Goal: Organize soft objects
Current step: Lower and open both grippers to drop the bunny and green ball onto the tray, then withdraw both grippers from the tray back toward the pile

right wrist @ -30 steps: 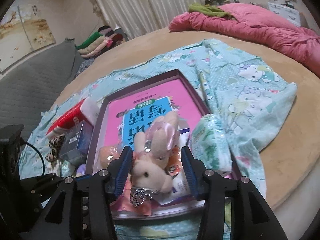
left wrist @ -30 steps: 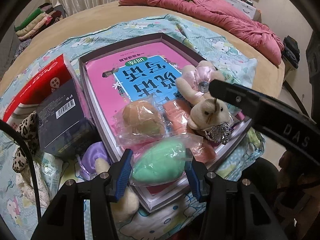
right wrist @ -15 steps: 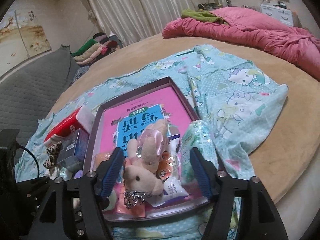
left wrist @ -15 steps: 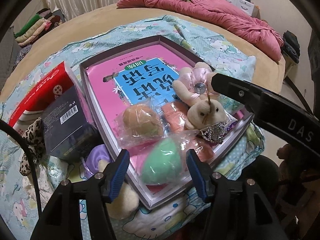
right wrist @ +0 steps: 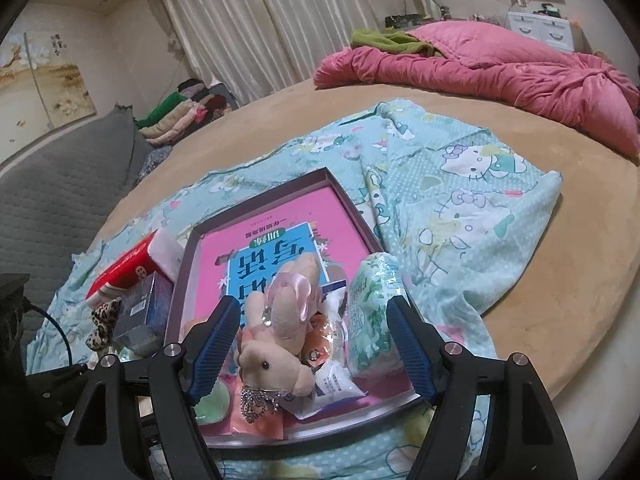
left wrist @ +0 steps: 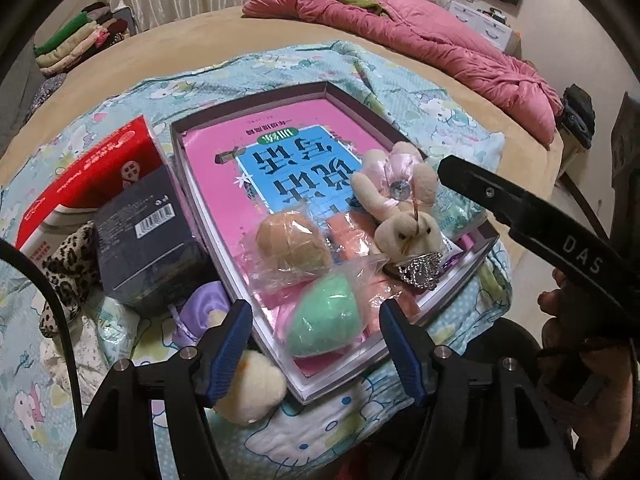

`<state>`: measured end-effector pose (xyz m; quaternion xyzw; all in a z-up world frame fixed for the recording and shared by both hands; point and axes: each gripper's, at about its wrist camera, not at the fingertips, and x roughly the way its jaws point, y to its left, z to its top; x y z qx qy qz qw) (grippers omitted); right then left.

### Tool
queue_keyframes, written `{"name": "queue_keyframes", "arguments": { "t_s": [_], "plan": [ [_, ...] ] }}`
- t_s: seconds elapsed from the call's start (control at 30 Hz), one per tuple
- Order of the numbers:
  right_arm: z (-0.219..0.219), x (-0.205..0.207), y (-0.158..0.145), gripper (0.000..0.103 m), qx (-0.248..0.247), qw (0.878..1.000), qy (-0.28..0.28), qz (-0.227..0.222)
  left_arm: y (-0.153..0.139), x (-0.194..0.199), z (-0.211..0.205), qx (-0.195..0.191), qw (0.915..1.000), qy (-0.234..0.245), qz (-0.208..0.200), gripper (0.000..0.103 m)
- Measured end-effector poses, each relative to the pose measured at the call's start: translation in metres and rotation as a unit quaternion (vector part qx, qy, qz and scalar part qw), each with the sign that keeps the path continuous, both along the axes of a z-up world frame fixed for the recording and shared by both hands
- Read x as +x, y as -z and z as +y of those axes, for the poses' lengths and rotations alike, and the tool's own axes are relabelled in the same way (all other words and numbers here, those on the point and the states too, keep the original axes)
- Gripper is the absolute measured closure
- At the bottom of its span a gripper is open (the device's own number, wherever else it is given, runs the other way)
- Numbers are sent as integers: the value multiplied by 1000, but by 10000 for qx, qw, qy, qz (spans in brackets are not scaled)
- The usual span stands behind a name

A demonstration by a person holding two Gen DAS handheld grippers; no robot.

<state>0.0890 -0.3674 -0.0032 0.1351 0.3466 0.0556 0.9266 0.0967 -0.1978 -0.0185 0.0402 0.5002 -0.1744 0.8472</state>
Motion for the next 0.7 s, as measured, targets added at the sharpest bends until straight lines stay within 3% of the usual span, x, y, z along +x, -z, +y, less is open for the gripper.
{"name": "queue_keyframes", "arguments": {
  "t_s": [0.37, 0.7],
  "plan": [
    [9, -7, -11, 24, -129, 9997, -85, -175, -22, -10, 9, 172, 9990, -158, -393, 26],
    [19, -18, -27, 24, -302, 9982, -129, -497, -37, -16, 21, 158, 9980, -249, -552, 24]
  ]
}}
